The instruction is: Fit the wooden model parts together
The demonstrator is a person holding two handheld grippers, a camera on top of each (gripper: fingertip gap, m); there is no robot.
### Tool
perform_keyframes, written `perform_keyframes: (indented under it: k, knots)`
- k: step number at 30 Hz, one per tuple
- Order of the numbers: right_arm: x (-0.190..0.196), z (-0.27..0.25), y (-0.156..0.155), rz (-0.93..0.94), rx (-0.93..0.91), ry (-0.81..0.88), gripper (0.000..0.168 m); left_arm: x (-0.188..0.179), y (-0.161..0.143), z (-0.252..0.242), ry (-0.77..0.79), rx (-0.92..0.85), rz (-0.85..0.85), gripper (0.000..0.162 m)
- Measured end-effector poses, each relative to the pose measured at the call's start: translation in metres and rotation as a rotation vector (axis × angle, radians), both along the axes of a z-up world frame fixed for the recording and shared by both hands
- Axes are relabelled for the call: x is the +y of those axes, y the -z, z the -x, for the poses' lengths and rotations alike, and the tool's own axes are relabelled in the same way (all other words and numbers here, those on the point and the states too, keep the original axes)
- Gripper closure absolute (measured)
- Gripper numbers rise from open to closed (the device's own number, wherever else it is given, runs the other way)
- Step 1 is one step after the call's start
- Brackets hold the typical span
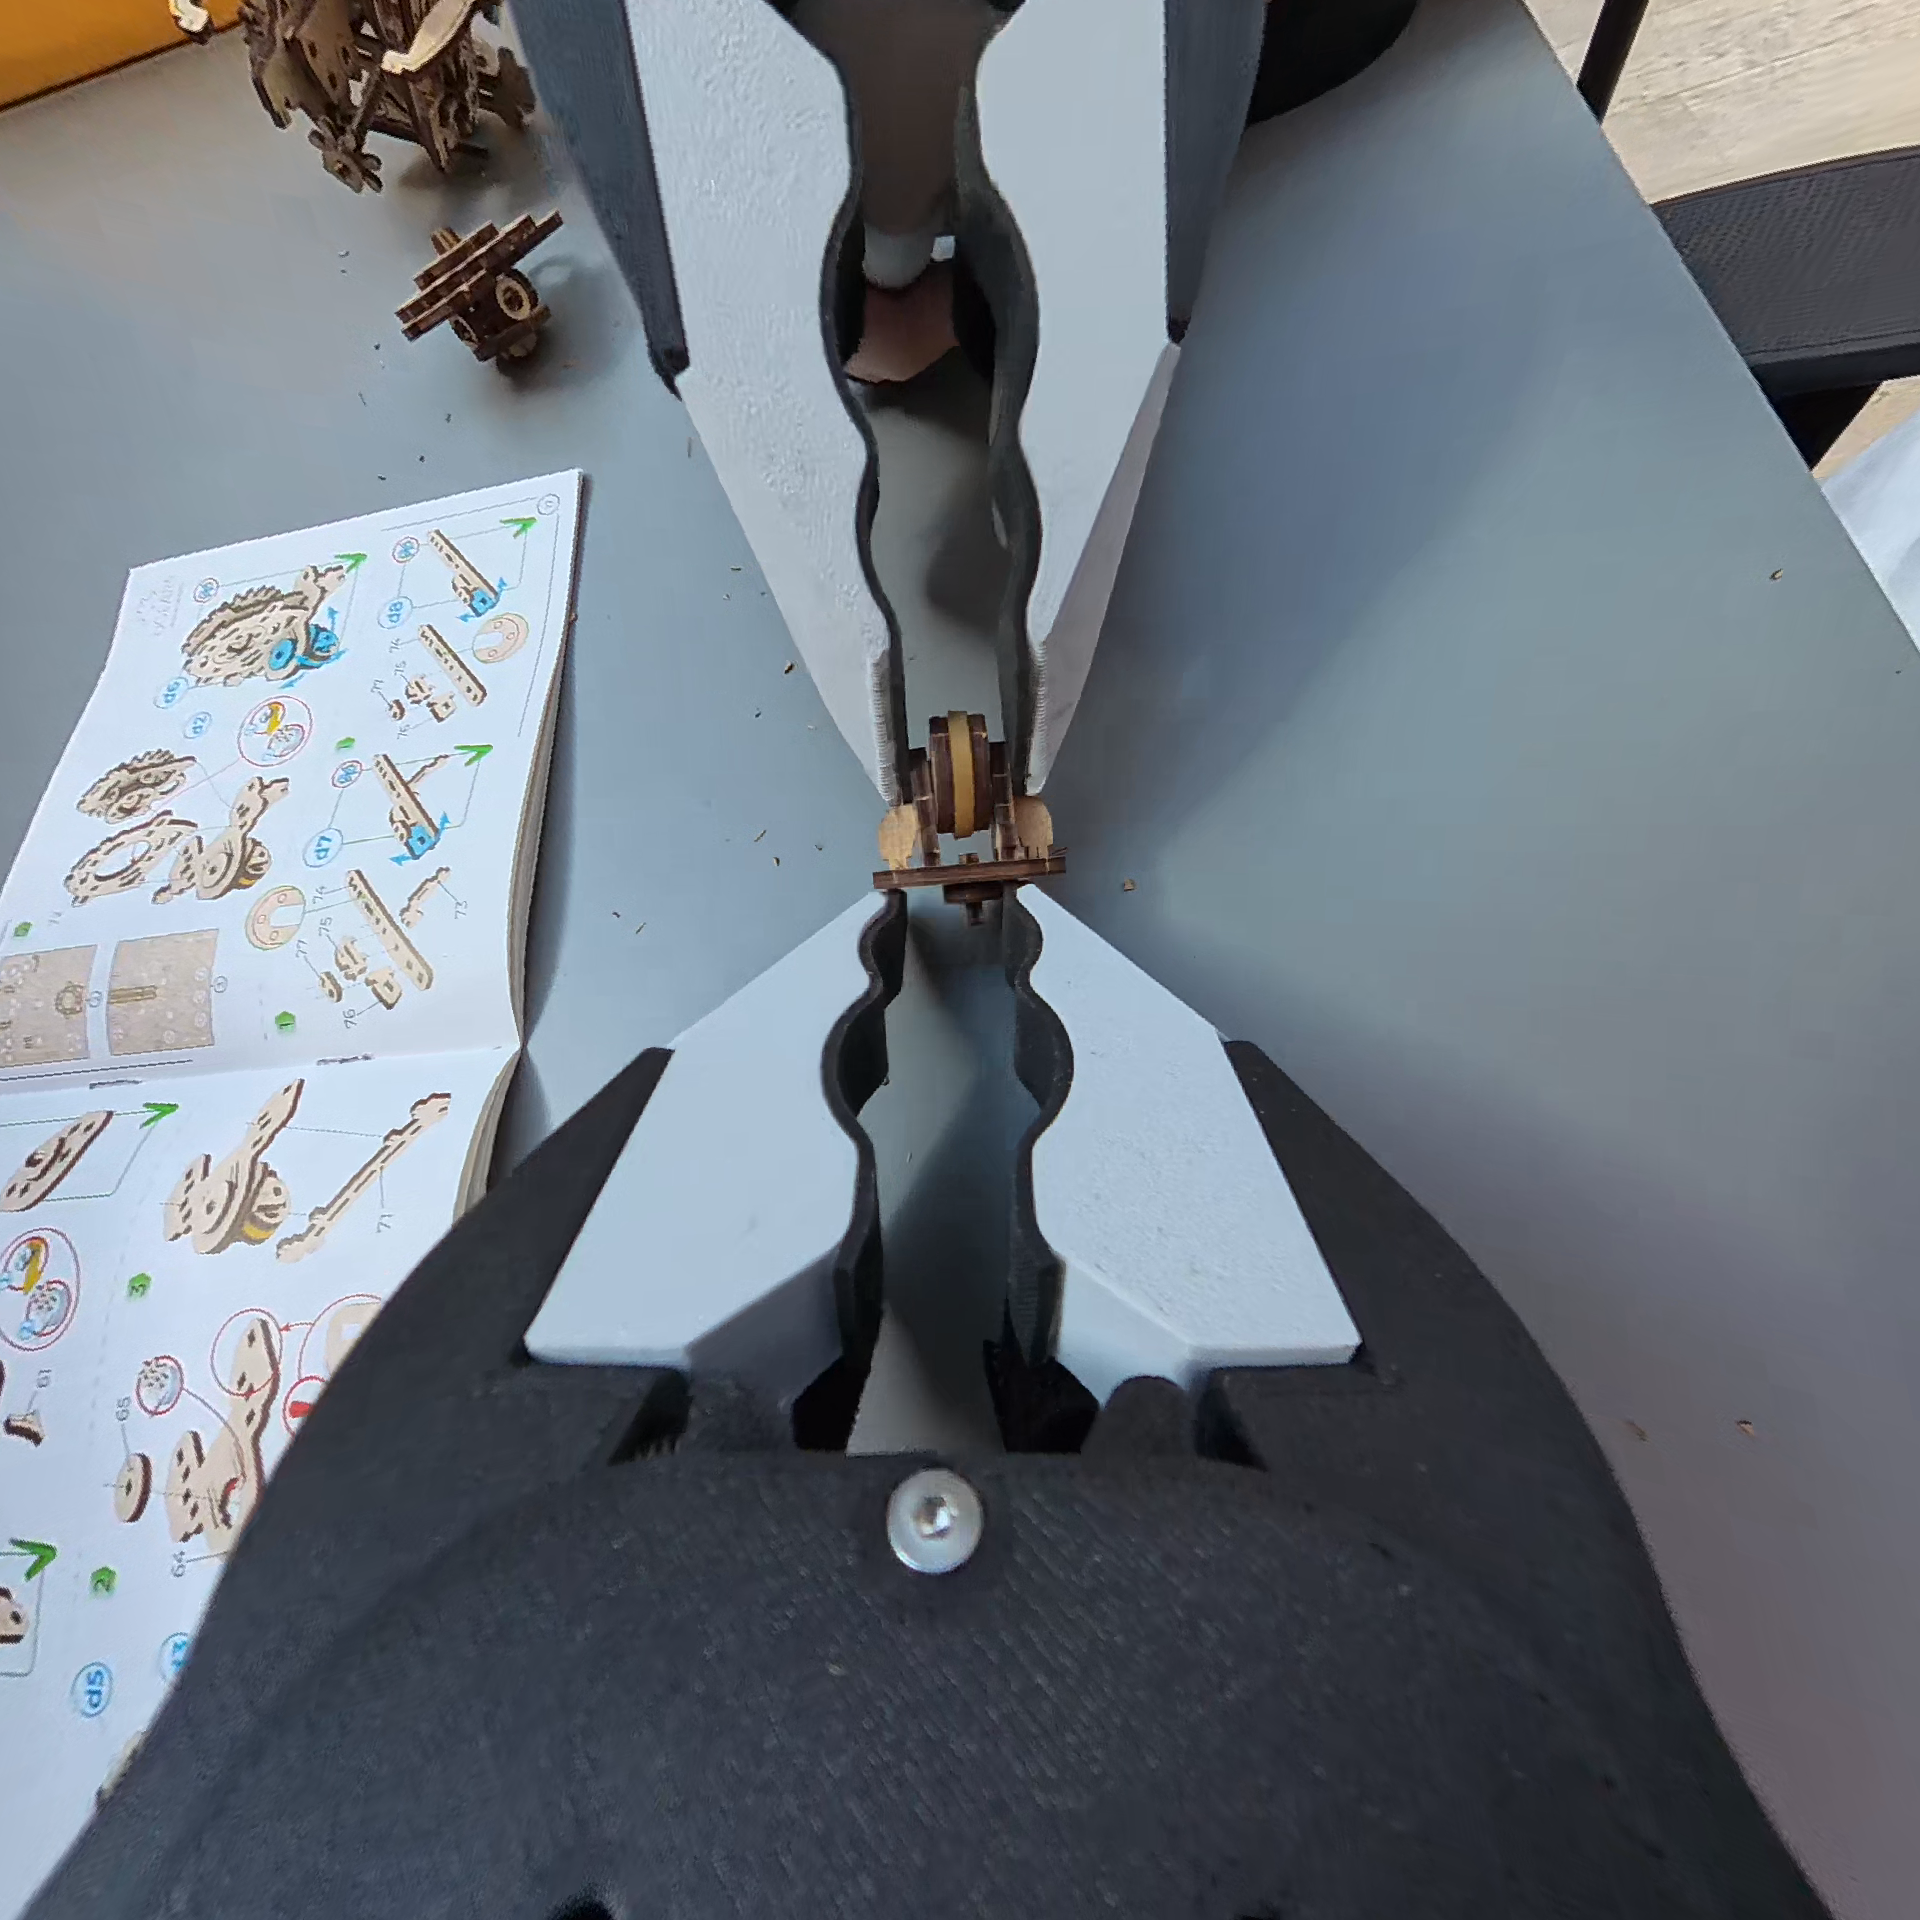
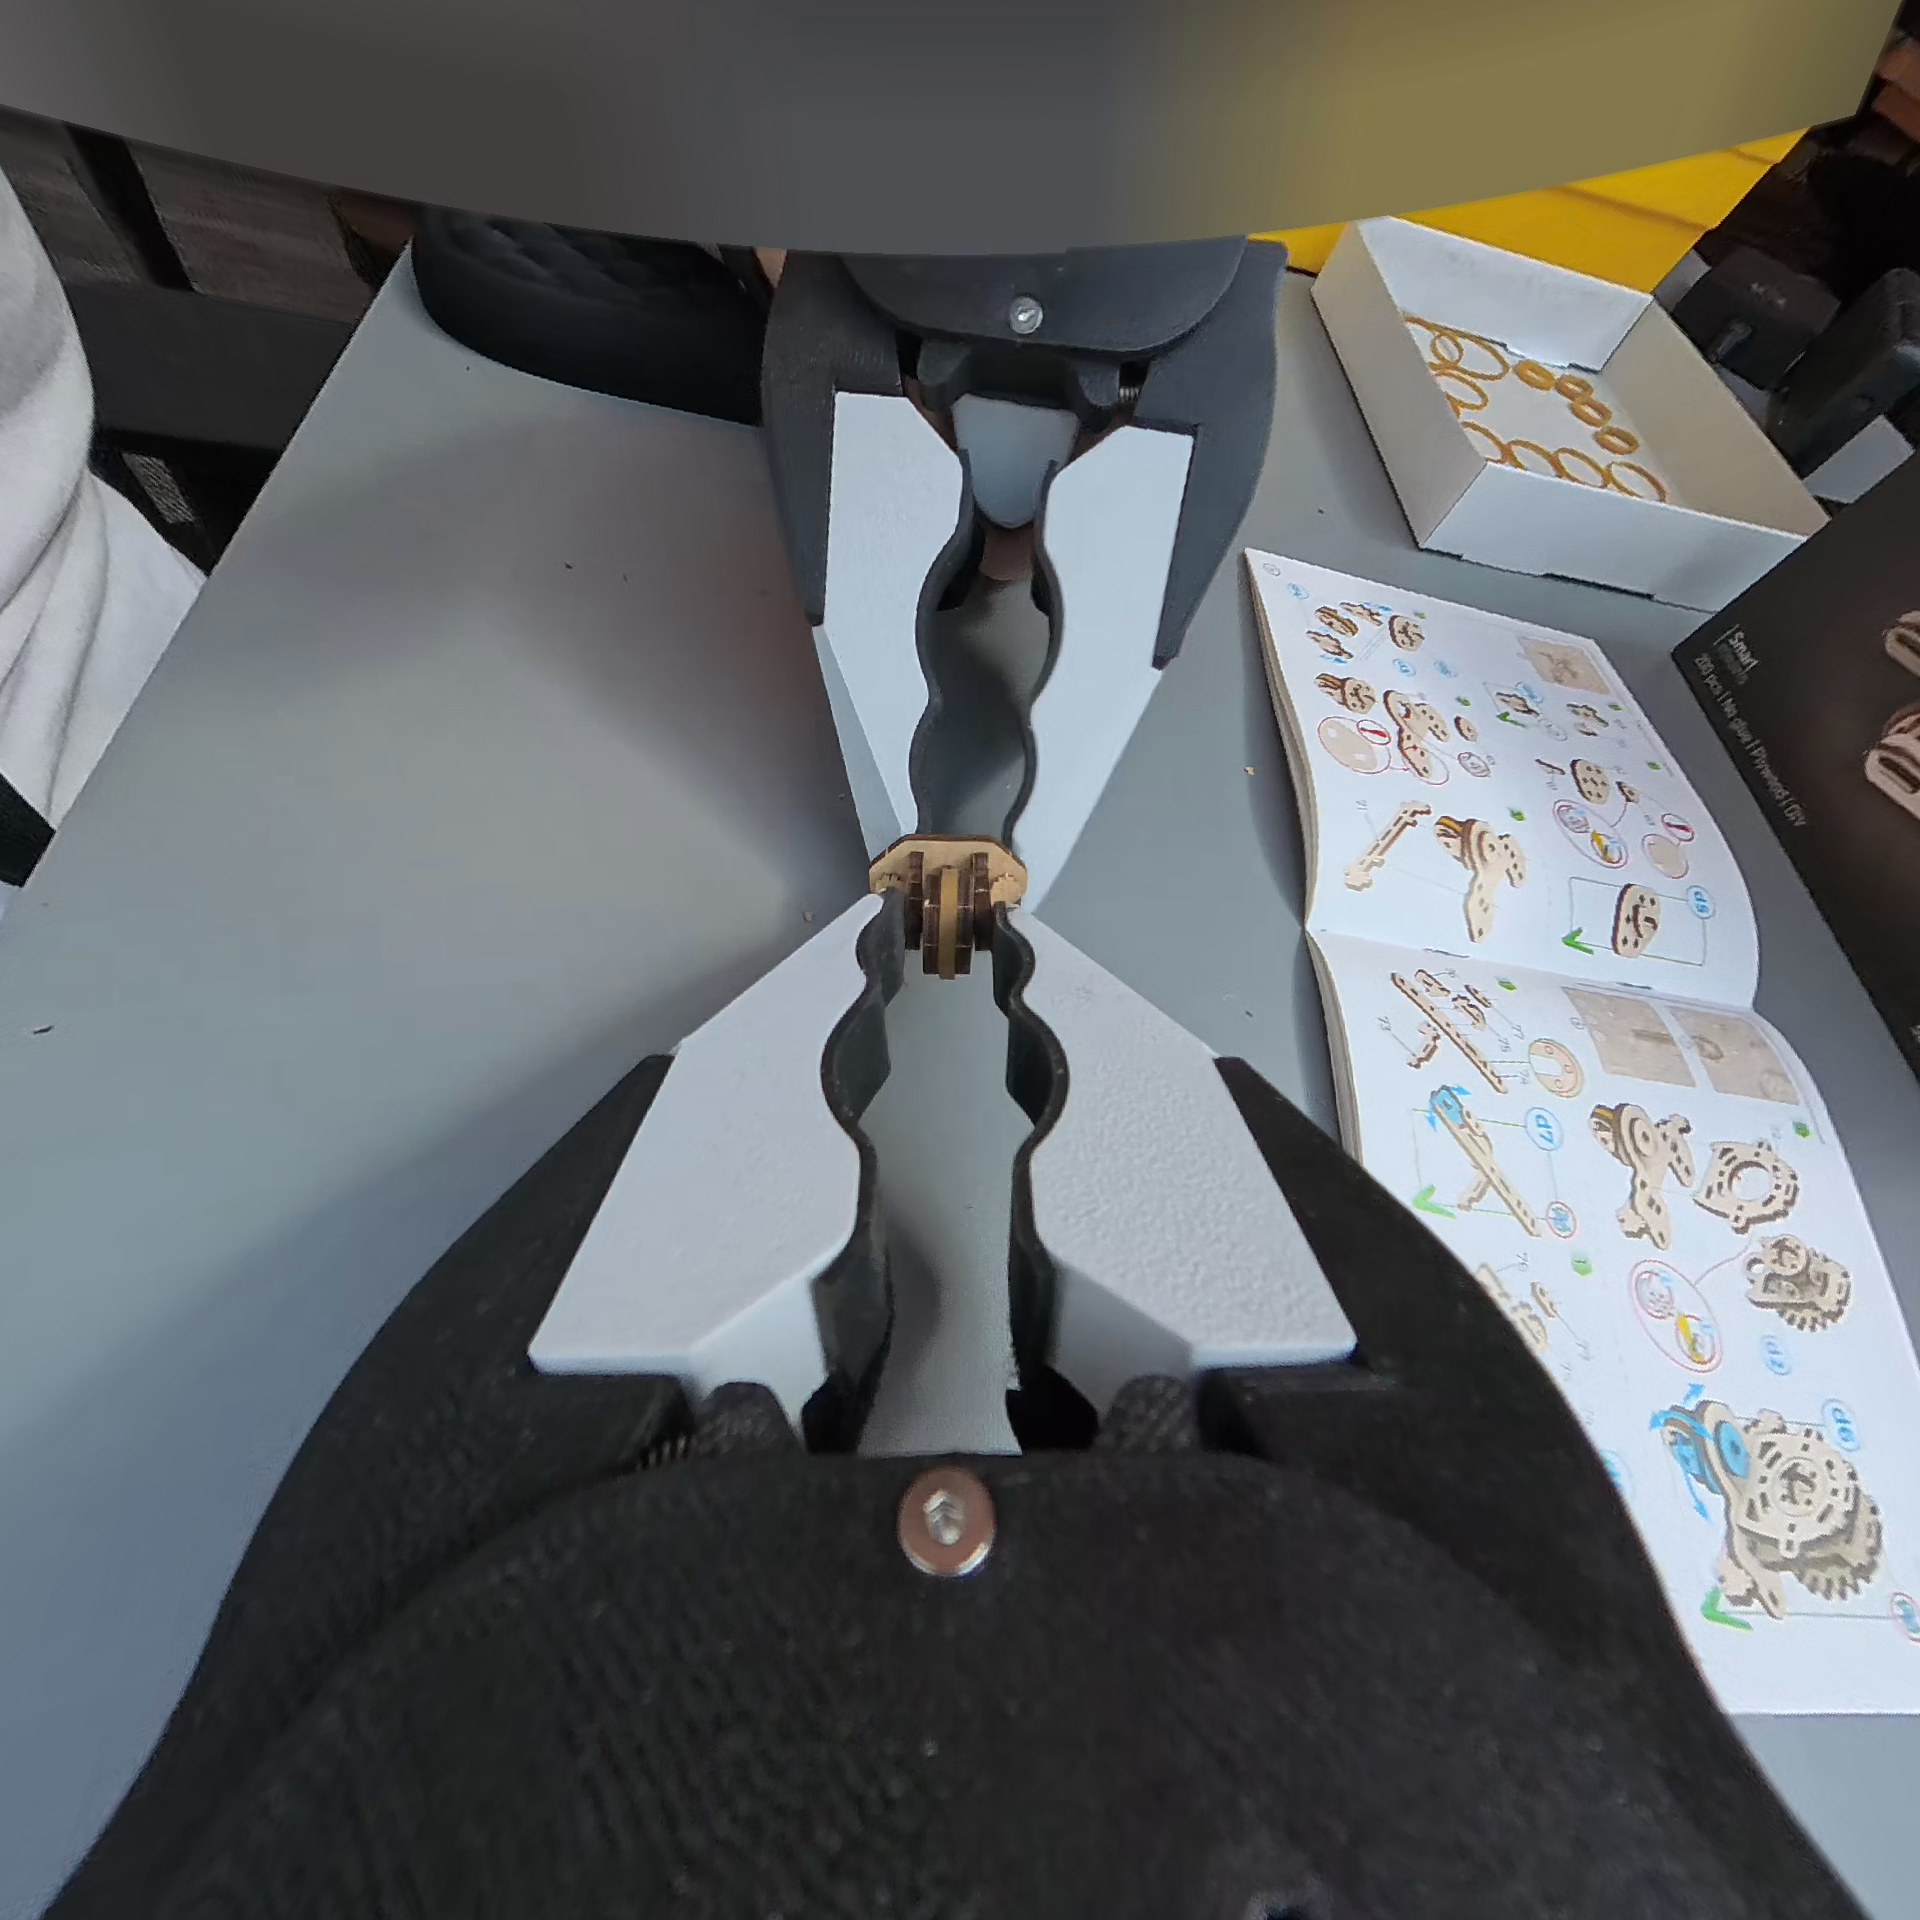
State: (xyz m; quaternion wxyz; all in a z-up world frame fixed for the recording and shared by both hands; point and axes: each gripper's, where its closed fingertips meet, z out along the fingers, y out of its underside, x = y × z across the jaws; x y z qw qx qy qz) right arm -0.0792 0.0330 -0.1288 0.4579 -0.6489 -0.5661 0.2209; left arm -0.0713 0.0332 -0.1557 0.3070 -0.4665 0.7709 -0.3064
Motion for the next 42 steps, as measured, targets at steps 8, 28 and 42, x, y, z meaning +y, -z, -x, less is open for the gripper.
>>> perform_keyframes:
  k: [8, 28, 42]
  knots:
    - [0.008, -0.011, -0.028, -0.399, -0.076, 0.070, 0.155, 0.000, -0.023, 0.010, 0.018, -0.069, 0.217, 0.125]
    - [-0.008, 0.003, -0.059, -0.860, -0.129, 0.055, 0.154, -0.015, -0.066, 0.001, 0.008, -0.221, 0.599, 0.125]
    - [-0.021, 0.006, -0.070, -0.835, -0.006, -0.001, 0.154, -0.028, -0.078, 0.006, 0.111, -0.265, 0.655, 0.141]
